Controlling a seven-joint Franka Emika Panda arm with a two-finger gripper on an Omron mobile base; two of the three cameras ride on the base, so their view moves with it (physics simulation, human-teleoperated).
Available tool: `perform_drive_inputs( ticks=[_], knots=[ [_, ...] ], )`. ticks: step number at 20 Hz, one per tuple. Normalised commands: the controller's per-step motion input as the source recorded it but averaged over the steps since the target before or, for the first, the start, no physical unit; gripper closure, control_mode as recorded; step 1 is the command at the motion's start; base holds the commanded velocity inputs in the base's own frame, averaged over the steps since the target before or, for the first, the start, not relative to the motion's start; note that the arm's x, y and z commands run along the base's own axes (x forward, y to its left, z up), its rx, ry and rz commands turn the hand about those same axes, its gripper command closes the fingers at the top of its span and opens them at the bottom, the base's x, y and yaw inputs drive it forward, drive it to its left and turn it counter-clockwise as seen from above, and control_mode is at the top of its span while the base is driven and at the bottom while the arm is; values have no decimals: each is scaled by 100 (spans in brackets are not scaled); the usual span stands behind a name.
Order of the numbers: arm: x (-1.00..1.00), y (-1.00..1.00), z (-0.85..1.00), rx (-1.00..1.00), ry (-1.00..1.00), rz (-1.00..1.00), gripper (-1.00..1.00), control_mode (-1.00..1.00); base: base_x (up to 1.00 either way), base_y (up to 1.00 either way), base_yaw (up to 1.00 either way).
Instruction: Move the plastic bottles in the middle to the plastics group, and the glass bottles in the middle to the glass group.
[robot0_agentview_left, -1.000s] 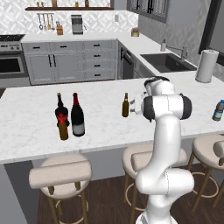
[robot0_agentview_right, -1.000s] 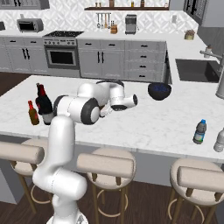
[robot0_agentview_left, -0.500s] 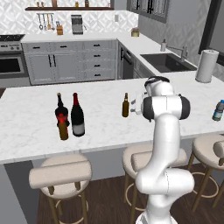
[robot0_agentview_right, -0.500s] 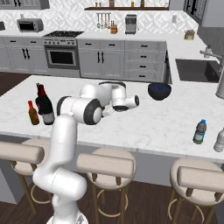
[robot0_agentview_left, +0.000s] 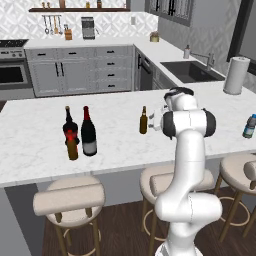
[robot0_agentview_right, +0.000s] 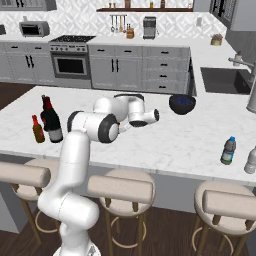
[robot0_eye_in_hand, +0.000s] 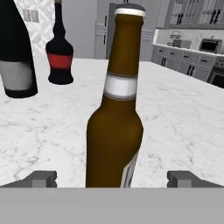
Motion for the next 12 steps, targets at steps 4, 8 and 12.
perform_drive_inputs(
  ticks=[4, 8, 12],
  knots=[
    [0, 8, -5, 0, 0, -2, -100, -100, 0, 0, 0],
    [0, 11, -5, 0, 0, -2, -100, -100, 0, 0, 0],
    [2, 15, -8, 0, 0, -2, -100, -100, 0, 0, 0]
  ],
)
